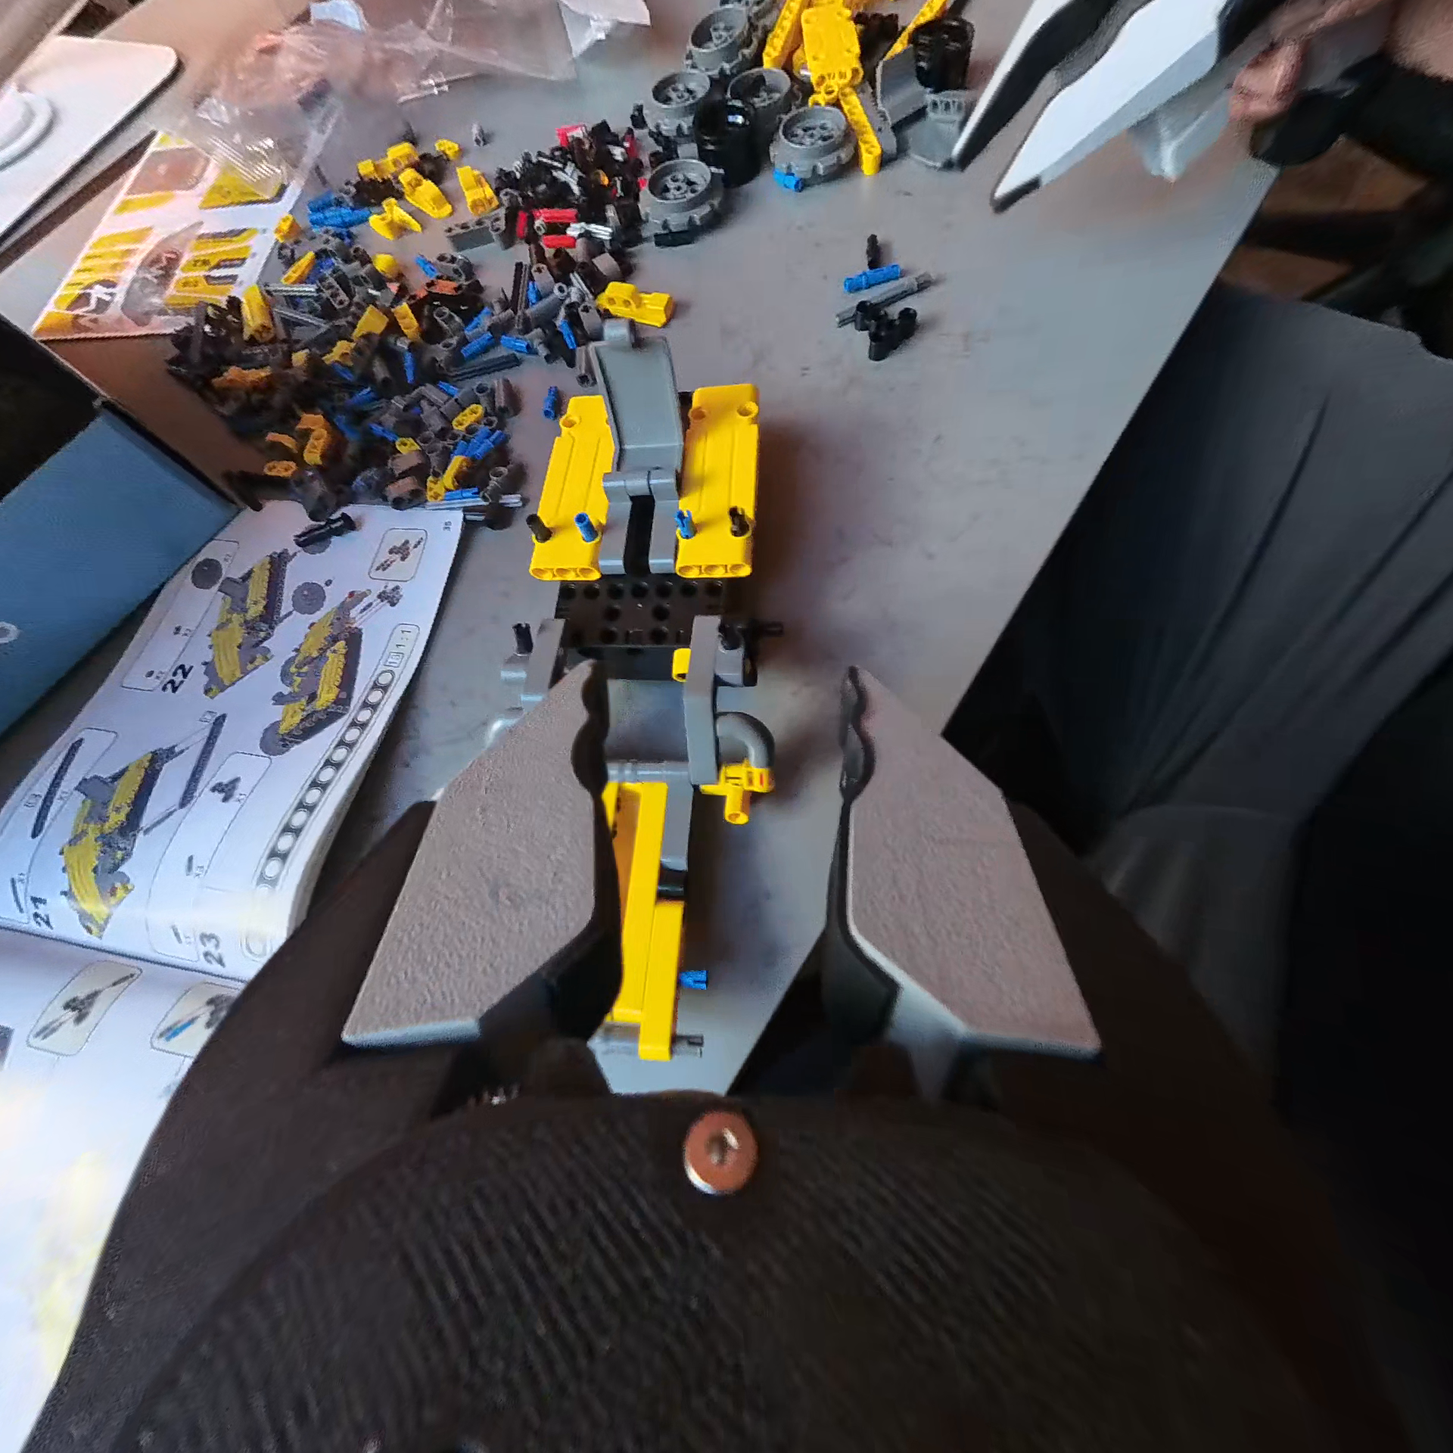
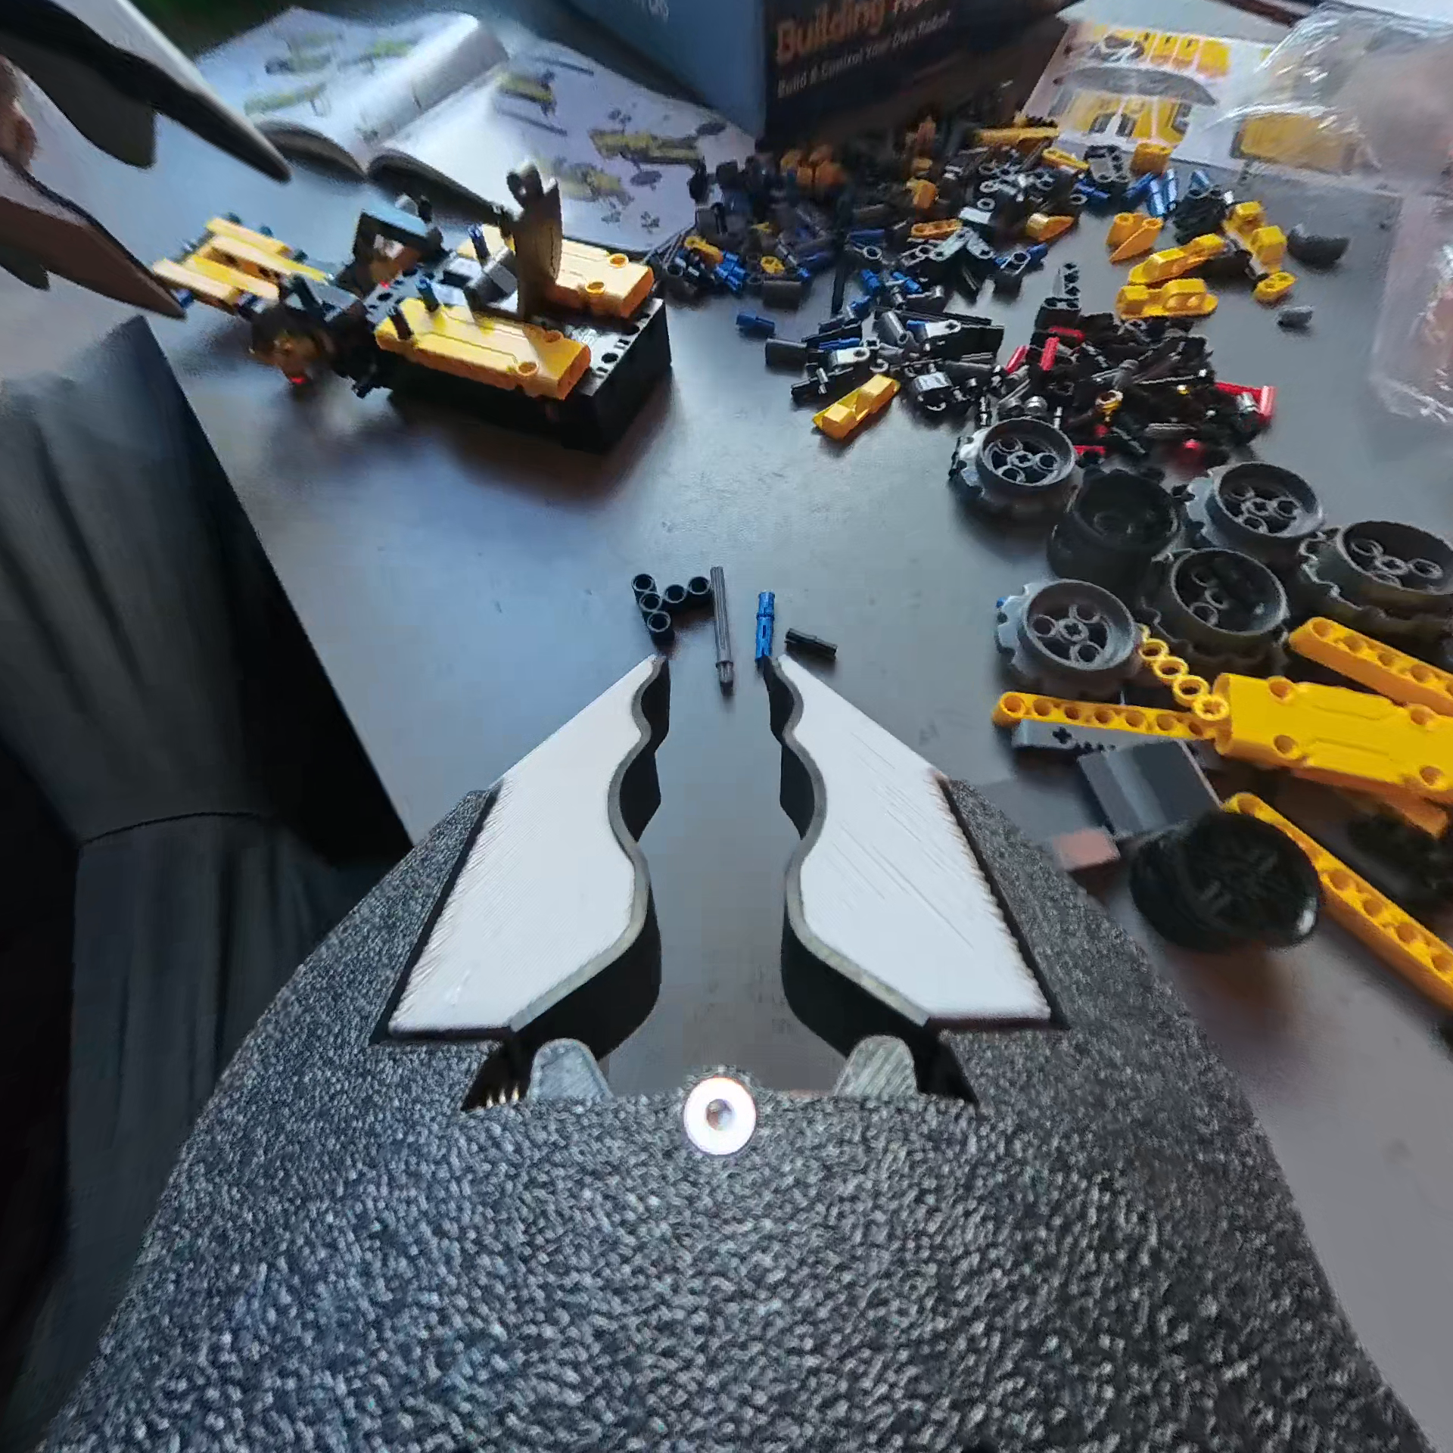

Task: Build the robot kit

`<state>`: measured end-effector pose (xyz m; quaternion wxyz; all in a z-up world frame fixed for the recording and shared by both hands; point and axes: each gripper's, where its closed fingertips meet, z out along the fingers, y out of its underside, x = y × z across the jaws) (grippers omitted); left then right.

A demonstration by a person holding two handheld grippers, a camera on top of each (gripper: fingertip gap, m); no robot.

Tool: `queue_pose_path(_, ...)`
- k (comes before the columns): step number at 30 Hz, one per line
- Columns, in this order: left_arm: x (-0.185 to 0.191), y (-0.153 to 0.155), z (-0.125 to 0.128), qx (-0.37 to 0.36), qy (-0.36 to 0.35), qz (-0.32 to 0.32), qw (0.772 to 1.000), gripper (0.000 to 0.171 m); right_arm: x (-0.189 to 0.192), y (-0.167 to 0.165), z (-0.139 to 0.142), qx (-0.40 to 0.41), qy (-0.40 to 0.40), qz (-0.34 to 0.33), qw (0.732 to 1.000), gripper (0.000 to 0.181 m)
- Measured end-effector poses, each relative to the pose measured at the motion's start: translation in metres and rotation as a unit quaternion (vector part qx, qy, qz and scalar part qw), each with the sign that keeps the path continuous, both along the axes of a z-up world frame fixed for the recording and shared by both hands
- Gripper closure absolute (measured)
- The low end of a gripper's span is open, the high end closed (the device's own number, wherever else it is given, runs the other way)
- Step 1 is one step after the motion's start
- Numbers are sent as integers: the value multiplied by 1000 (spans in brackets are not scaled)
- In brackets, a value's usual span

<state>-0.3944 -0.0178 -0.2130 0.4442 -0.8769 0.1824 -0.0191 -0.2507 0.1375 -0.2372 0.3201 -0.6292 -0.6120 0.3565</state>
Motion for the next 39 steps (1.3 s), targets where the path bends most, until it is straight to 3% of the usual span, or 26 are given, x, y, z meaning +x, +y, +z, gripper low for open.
queue_pose_path(11, -27, -3, -10, -36, -45, 38, 998, 99, -26, -5, -18, -10, -55, 37, 998, 163)
queue_pose_path(23, -27, -14, -22, -62, -61, 40, 995, 100, -28, -9, -19, -34, -58, 54, 996, 167)
queue_pose_path(29, -26, -20, -22, -52, -48, 46, 996, 100, -29, -10, -17, -28, -53, 55, 997, 168)
queue_pose_path(34, -39, -31, -36, -84, -10, 58, 995, 97, -28, -13, -22, -16, -67, 65, 995, 172)
queue_pose_path(39, -42, -38, -45, -95, -48, 65, 992, 104, -28, -21, -22, -26, -69, 88, 993, 178)
